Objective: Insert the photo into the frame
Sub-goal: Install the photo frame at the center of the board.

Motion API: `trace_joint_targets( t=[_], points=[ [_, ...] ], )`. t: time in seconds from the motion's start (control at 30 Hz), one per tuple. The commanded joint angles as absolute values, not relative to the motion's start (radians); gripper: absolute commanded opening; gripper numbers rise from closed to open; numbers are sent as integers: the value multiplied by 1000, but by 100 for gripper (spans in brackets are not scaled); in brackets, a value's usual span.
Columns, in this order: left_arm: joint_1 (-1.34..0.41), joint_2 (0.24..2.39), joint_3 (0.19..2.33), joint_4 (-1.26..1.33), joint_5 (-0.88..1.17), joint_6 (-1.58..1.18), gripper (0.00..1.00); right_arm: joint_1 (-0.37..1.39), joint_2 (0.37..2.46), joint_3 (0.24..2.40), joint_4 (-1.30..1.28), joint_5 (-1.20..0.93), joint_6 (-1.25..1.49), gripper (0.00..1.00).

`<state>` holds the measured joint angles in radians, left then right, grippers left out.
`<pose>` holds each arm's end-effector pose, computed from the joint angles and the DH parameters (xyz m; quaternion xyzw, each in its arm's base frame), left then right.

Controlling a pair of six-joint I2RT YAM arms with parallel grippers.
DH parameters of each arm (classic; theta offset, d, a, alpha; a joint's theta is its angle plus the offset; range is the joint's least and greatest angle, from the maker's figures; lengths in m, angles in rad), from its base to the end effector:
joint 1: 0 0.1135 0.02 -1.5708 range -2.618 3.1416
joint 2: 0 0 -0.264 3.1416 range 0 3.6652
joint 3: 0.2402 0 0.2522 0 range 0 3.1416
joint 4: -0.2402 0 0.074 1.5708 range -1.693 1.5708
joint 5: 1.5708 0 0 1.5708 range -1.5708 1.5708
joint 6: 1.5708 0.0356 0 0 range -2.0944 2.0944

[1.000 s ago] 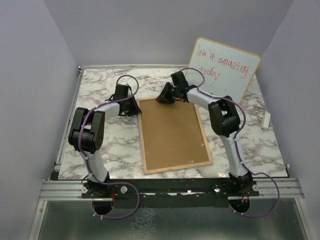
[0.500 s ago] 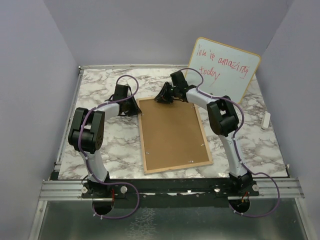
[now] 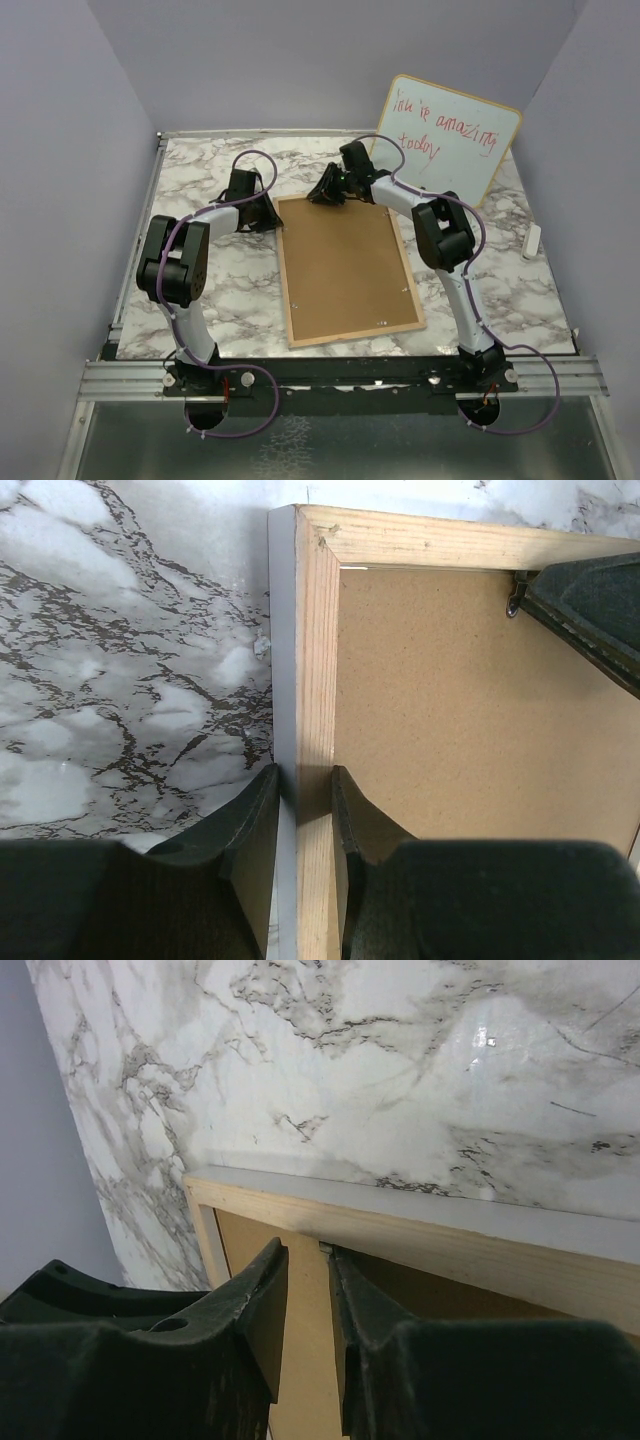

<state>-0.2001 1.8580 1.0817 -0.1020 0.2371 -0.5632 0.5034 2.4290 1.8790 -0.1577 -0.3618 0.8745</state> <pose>0.3717 -0.0839 0.1543 -0.1292 0.9259 -0.2288 0.2713 0.4682 0.2723 0.1395 0.0909 0.8920 0.3877 0.2137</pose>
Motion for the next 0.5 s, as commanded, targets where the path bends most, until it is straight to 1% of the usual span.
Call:
trace_joint_targets(
  t=[0.0, 0.1, 0.2, 0.3, 0.37, 0.47],
  points=[
    [-203, 1879, 1048, -134, 250, -552, 26, 507, 2479, 1867, -171, -345, 840, 28],
    [-202, 1875, 1048, -136, 247, -548, 26, 506, 2463, 1868, -175, -336, 834, 29],
    [-203, 1872, 1058, -148, 234, -541, 28, 505, 2436, 1879, -174, -354, 821, 35],
    [-202, 1872, 1100, -211, 181, -529, 35, 493, 2376, 1887, -175, -350, 804, 42],
    [-201, 1865, 1133, -249, 163, -521, 41, 485, 2319, 1889, -207, -318, 776, 52],
    [-201, 1846, 1178, -287, 158, -516, 51, 474, 2218, 1851, -245, -280, 721, 55]
  ],
)
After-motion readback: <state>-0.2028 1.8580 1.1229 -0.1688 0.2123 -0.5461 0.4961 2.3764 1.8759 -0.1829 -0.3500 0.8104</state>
